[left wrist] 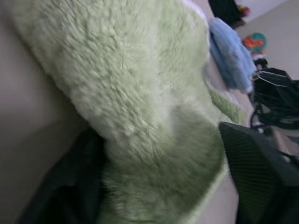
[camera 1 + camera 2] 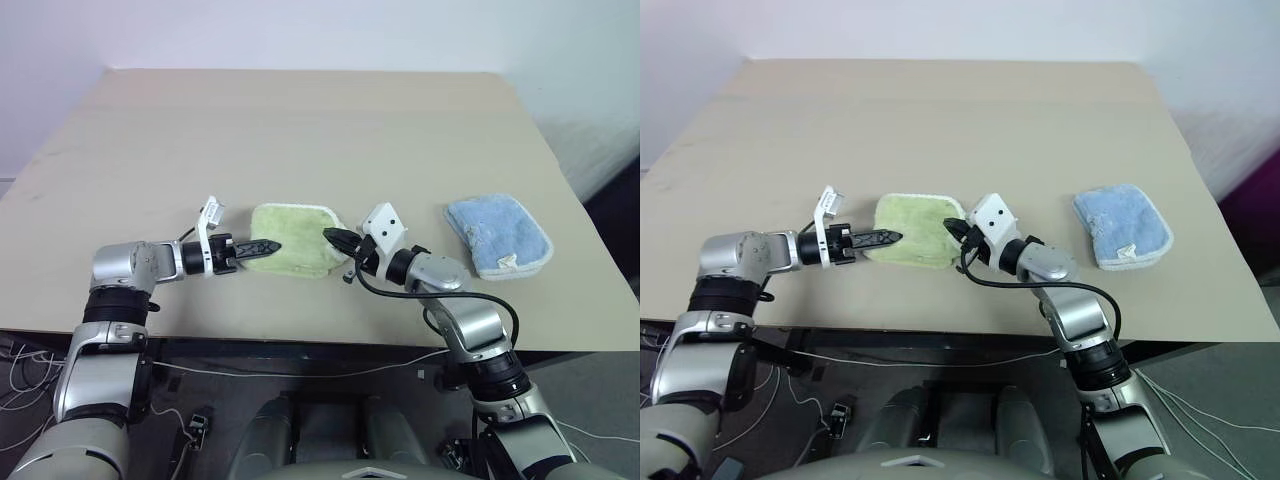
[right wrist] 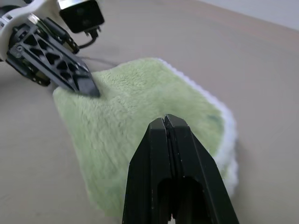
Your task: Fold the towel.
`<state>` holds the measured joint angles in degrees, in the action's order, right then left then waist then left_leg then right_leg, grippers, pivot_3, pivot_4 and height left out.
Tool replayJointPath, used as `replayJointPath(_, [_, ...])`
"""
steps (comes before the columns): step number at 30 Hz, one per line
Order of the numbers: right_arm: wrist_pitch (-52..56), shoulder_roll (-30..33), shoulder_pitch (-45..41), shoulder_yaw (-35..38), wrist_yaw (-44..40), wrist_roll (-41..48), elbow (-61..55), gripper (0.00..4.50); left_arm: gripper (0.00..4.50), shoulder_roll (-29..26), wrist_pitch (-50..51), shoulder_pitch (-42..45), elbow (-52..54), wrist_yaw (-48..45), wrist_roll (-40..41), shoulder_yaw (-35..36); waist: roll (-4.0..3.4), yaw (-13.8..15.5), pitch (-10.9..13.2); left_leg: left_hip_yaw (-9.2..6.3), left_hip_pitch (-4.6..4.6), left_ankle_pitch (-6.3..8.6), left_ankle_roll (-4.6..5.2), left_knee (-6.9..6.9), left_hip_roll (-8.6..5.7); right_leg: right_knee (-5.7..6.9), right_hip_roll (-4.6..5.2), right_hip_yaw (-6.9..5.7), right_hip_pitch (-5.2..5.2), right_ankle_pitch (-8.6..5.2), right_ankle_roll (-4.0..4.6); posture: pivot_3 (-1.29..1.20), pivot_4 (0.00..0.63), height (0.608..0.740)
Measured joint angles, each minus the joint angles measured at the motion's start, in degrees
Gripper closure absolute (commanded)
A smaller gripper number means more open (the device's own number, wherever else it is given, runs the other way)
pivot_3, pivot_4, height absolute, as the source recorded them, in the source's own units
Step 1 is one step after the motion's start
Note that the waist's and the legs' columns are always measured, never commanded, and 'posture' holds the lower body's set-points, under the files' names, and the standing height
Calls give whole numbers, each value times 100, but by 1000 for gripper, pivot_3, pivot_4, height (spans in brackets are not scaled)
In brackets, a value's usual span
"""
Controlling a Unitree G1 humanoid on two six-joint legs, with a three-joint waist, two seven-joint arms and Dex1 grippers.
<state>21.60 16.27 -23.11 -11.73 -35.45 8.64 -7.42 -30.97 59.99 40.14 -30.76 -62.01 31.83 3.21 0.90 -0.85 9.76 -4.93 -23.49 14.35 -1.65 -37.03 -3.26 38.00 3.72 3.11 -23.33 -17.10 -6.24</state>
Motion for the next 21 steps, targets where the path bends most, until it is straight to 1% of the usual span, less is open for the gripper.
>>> replayJointPath(6, [16,-1,-3,-14,25,-6,0,4500,4059,134,129,-175,126,48,91,68,0,-2,0,0,0,0,0,0,1,0,0,1,-1,0,0,0,150,740])
replayJointPath(7, [16,-2,-4,-16,25,-6,0,4500,4350,149,165,-185,148,82,118,99,0,0,0,0,0,0,0,0,1,0,0,1,-1,0,0,0,150,740])
replayJointPath(8, [16,-2,-5,-16,26,-6,0,4500,4470,165,193,-190,167,117,134,131,0,1,0,0,0,0,0,0,1,0,0,1,-1,0,0,0,150,740])
replayJointPath(17, [14,-19,-56,-8,84,-9,-1,4500,4470,365,353,-436,420,496,367,572,0,-5,0,2,0,0,0,0,1,0,2,3,-2,0,0,0,150,740])
replayJointPath(21, [0,-52,-123,79,185,10,-1,4500,4470,630,316,-531,489,984,601,1174,1,-3,1,0,0,0,0,0,4,1,3,3,-3,0,0,0,150,740])
